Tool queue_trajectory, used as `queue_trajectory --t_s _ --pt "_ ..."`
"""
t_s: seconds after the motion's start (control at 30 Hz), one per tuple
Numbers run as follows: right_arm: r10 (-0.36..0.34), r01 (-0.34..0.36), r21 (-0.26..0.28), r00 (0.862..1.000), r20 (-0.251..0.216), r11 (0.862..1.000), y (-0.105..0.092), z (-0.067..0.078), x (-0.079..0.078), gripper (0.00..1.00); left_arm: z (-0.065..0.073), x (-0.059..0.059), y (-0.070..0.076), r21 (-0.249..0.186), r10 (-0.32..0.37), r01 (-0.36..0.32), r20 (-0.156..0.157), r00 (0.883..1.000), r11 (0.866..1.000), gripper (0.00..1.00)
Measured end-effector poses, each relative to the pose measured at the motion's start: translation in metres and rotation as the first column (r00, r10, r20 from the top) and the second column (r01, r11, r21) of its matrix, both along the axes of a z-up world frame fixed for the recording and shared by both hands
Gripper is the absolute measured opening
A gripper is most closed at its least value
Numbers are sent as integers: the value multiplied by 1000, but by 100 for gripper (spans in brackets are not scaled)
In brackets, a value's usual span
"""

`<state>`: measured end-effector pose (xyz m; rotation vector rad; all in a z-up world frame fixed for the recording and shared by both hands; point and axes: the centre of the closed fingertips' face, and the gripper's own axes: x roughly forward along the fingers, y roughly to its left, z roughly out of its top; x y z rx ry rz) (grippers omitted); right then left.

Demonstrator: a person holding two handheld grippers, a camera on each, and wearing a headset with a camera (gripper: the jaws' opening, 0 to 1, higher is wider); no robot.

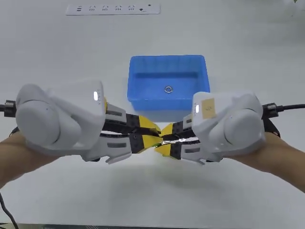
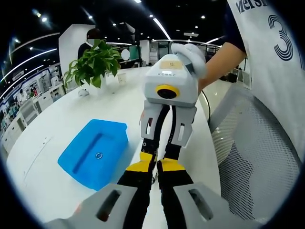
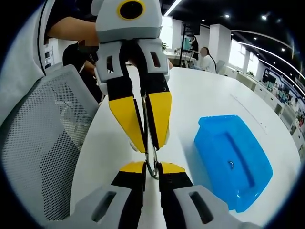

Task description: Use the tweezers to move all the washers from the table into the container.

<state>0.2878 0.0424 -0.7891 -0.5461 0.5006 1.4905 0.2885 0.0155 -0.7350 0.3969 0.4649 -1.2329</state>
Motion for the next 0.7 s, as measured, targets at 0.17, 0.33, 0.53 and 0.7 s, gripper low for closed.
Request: queue_trajectory --t_s 0.17,0.33,0.53,0.7 --pt "2 -2 -2 1000 -2 1000 0 -1 0 11 0 1 0 -2 2 -2 -3 1000 1000 9" --pt "5 -5 -4 1000 3 1000 0 -1 0 10 1 1 0 9 0 0 2 1000 1000 9" --pt "-6 6 18 1000 -3 1000 2 5 0 10 7 0 1 12 1 -1 15 1000 1000 9" --pt "-4 4 34 1000 2 999 5 11 1 10 14 1 3 2 12 -12 24 1000 1000 9"
